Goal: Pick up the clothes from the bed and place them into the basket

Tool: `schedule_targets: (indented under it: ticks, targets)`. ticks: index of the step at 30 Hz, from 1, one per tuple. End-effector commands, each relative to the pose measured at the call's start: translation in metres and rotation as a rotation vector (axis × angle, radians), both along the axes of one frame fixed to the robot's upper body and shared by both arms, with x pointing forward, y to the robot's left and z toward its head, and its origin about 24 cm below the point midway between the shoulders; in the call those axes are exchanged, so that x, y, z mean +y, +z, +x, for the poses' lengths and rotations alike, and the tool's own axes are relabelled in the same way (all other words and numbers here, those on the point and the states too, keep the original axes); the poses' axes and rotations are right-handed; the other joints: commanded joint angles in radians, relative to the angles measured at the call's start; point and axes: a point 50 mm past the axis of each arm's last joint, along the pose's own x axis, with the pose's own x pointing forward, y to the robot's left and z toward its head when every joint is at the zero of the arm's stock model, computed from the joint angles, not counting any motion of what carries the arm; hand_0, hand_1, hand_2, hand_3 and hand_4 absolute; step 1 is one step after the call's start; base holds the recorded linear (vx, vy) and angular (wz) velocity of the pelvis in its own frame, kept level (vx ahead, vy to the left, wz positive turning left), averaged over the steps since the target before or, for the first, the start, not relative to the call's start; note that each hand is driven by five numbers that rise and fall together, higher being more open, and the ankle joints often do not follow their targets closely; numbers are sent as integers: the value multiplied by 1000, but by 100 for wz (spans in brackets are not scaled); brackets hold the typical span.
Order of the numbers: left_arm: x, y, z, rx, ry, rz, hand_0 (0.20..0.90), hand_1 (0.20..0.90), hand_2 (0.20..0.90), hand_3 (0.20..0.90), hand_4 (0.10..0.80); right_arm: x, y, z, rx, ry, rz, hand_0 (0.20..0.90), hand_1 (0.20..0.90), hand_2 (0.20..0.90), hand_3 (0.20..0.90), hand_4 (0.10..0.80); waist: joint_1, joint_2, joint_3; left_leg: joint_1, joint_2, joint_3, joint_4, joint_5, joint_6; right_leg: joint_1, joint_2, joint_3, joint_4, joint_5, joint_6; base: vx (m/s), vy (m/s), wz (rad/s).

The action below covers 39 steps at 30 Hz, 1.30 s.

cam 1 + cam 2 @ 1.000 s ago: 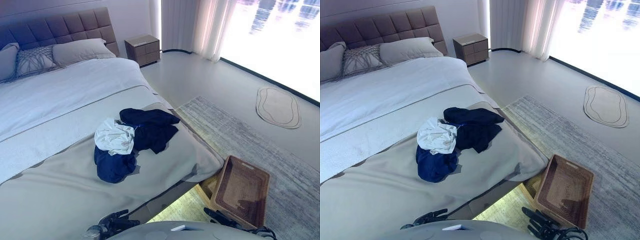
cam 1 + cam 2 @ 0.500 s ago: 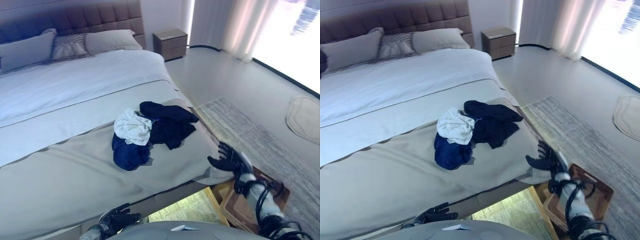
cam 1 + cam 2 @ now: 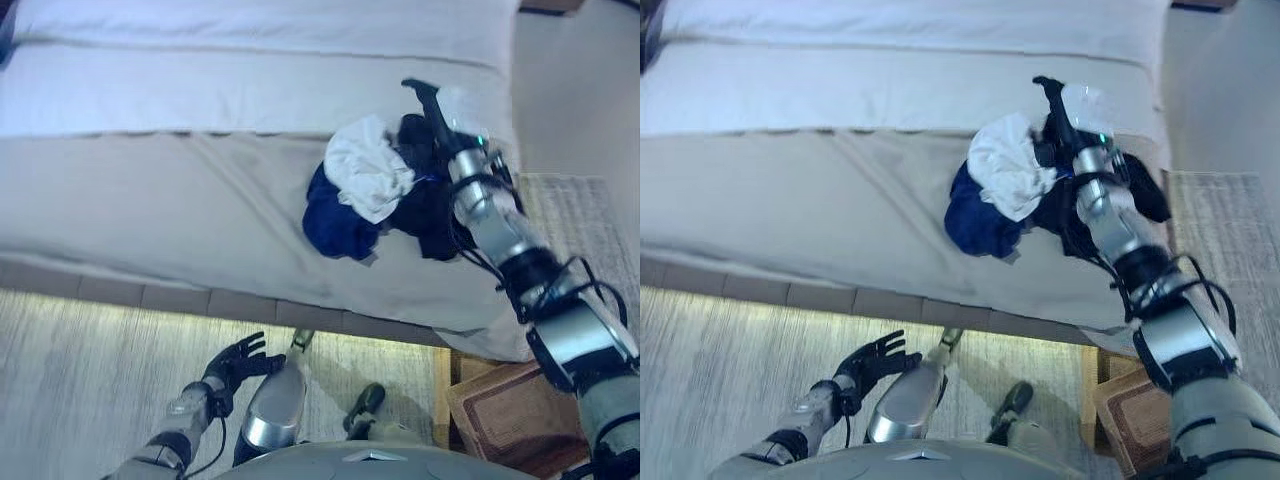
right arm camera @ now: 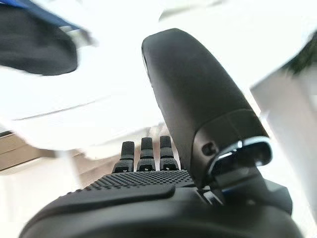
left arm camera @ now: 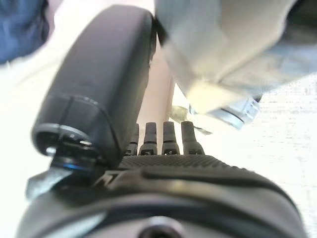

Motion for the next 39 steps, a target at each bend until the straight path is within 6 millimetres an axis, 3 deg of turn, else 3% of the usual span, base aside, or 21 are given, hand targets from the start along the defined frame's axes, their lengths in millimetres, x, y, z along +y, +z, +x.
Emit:
schedule_targets:
  ticks: [1, 9, 10, 12, 18, 19, 20, 21, 23, 24, 25, 27, 29, 32, 35, 39]
  targets:
    - [20, -8, -33, 74, -18, 62, 900, 900, 900, 900, 800, -1, 23, 3, -53, -46, 12, 900, 900, 900, 900, 800, 44, -28, 7, 5, -68, 49, 89, -204, 113, -56, -53, 33, 182, -41, -36, 16, -32, 53]
    - [23, 8, -9, -47, -28, 31, 900, 900, 900, 900, 800, -37, 11, 15, 183, -348, -51, 900, 900, 900, 900, 800, 124, -29, 64, -58, -66, 15, 101, -190, 102, -84, -66, -46, 229, -51, -37, 30, -22, 27]
    - [24, 9, -7, -61, -33, 27, 900, 900, 900, 900, 800, -54, -3, 12, 318, -454, -38, 900, 900, 900, 900, 800, 140, -27, 76, -71, -63, 9, 104, -186, 101, -94, -69, -64, 245, -61, -39, 14, -16, 13]
    - [24, 10, -6, -63, -39, 26, 900, 900, 900, 900, 800, -71, -12, 6, 454, -572, -41, 900, 900, 900, 900, 800, 155, -23, 85, -80, -63, -1, 105, -181, 100, -101, -69, -82, 257, -71, -43, 27, -18, 17]
    - [28, 15, -1, -53, -66, 43, 900, 900, 900, 900, 800, -106, -18, -11, 602, -782, -92, 900, 900, 900, 900, 800, 192, -18, 102, -110, -64, -25, 117, -169, 93, -106, -66, -124, 267, -83, -45, 30, -50, 10]
    - [28, 15, 0, -52, -67, 46, 900, 900, 900, 900, 800, -109, -17, -11, 572, -782, -86, 484, 484, 484, 414, 314, 195, -18, 102, -113, -65, -29, 117, -168, 92, -106, -63, -127, 265, -82, -44, 18, -48, 12]
    - [28, 15, 0, -51, -67, 46, 900, 900, 900, 900, 800, -109, -15, -10, 544, -780, -80, 484, 484, 484, 414, 314, 195, -18, 103, -114, -65, -31, 117, -167, 92, -106, -62, -128, 265, -81, -44, 2, -53, 14]
    - [28, 16, 1, -51, -65, 50, 900, 900, 900, 900, 800, -104, -1, -6, 420, -760, -80, 300, 300, 300, 200, 100, 195, -19, 105, -120, -64, -37, 121, -167, 90, -115, -59, -127, 269, -79, -43, -11, -48, 10]
    - [28, 15, -1, -47, -61, 52, 900, 900, 900, 900, 800, -96, 12, -1, 301, -717, -73, 300, 300, 300, 200, 100, 191, -21, 105, -119, -62, -38, 121, -167, 88, -117, -56, -124, 269, -76, -40, -16, -37, 1]
    - [29, 14, -3, -40, -59, 60, 900, 900, 900, 900, 800, -83, 33, 5, 106, -647, -68, 300, 300, 300, 200, 100, 185, -24, 105, -113, -60, -39, 117, -169, 87, -118, -52, -118, 268, -69, -37, 0, 0, 0]
    - [30, 14, -4, -39, -56, 61, 900, 900, 900, 900, 800, -81, 37, 6, 70, -636, -68, 300, 300, 300, 200, 100, 184, -25, 106, -111, -59, -39, 116, -169, 87, -118, -51, -117, 267, -67, -36, -24, -21, -4]
    - [36, 9, -19, -22, -31, 70, 900, 900, 900, 900, 800, -53, 89, 6, -242, -519, -80, 300, 300, 300, 200, 100, 160, -37, 98, -83, -45, -27, 101, -177, 83, -114, -49, -97, 266, -53, -25, -25, -8, -8]
    - [39, 6, -29, -13, -6, 74, 900, 900, 900, 900, 800, -31, 126, -5, -474, -405, -54, 300, 300, 300, 200, 100, 132, -51, 86, -53, -33, -13, 82, -182, 82, -107, -41, -71, 255, -51, -22, -27, 0, -18]
    - [41, 1, -41, -1, 25, 65, 900, 900, 900, 900, 800, -15, 161, -31, -760, -260, -23, 300, 300, 300, 200, 100, 90, -59, 58, -7, -23, 7, 56, -192, 83, -87, -29, -26, 228, -55, -18, -6, 19, -31]
    - [39, -4, -52, 21, 41, 57, 900, 900, 900, 900, 800, -9, 181, -62, -969, -152, 12, 300, 300, 300, 200, 100, 50, -58, 16, 45, -17, 29, 34, -203, 85, -59, -17, 14, 197, -60, -16, 43, 33, -33]
    - [35, -11, -65, 78, 41, 62, 900, 900, 900, 900, 800, -10, 184, -90, -1082, -79, 23, 300, 300, 300, 200, 100, 9, -60, -59, 111, -13, 51, 9, -214, 85, -7, 1, 55, 143, -73, -17, 74, 15, -37]
